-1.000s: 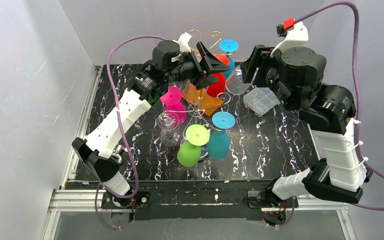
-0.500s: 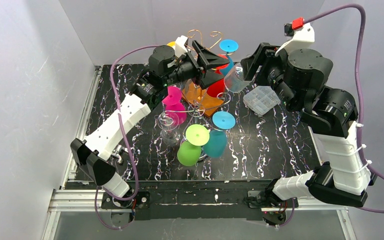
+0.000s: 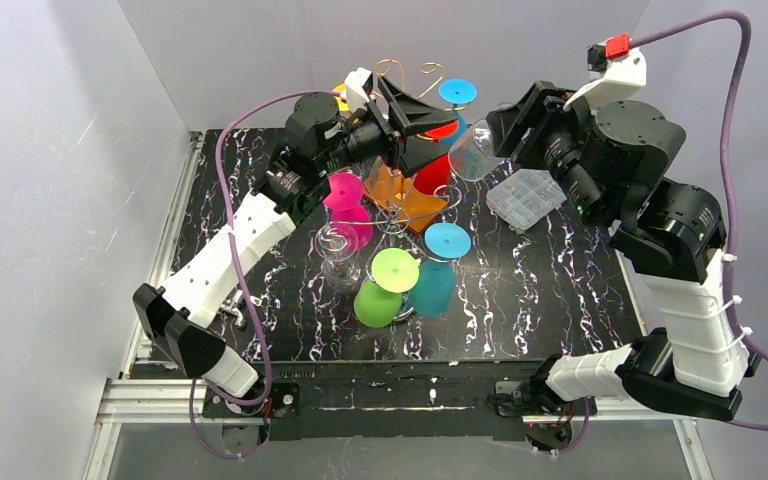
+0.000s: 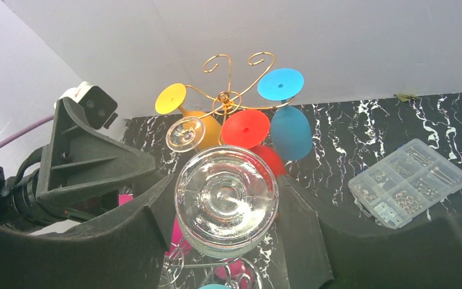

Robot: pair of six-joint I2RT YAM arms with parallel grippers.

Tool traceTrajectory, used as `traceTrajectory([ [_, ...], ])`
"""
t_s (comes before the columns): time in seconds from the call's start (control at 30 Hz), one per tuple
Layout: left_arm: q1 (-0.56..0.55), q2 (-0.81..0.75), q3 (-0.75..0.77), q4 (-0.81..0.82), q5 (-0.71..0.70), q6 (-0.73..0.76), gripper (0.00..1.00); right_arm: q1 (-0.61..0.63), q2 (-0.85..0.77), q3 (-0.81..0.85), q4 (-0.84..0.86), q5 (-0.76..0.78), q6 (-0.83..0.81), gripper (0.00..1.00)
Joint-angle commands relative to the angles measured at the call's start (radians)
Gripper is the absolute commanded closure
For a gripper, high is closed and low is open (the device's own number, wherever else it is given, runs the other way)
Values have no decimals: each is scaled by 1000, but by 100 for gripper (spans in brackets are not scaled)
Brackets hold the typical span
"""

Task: Take the wine glass off the wine glass rack
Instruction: Place the wine glass at the center of the board.

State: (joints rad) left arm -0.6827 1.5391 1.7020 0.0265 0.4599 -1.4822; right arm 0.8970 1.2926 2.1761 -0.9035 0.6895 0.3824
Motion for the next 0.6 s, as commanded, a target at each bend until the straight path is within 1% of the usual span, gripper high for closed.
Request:
traceTrajectory([
  [0.0, 3, -67, -20, 22, 12, -2, 25, 0, -24, 14, 127, 21, 23, 62],
  [0.4, -1, -86, -28, 49, 42, -28, 25, 0, -12, 7, 168, 10, 28, 62],
  [0.57, -7, -91, -33, 105, 49, -60, 25, 0, -32, -50, 231, -7, 55, 61],
])
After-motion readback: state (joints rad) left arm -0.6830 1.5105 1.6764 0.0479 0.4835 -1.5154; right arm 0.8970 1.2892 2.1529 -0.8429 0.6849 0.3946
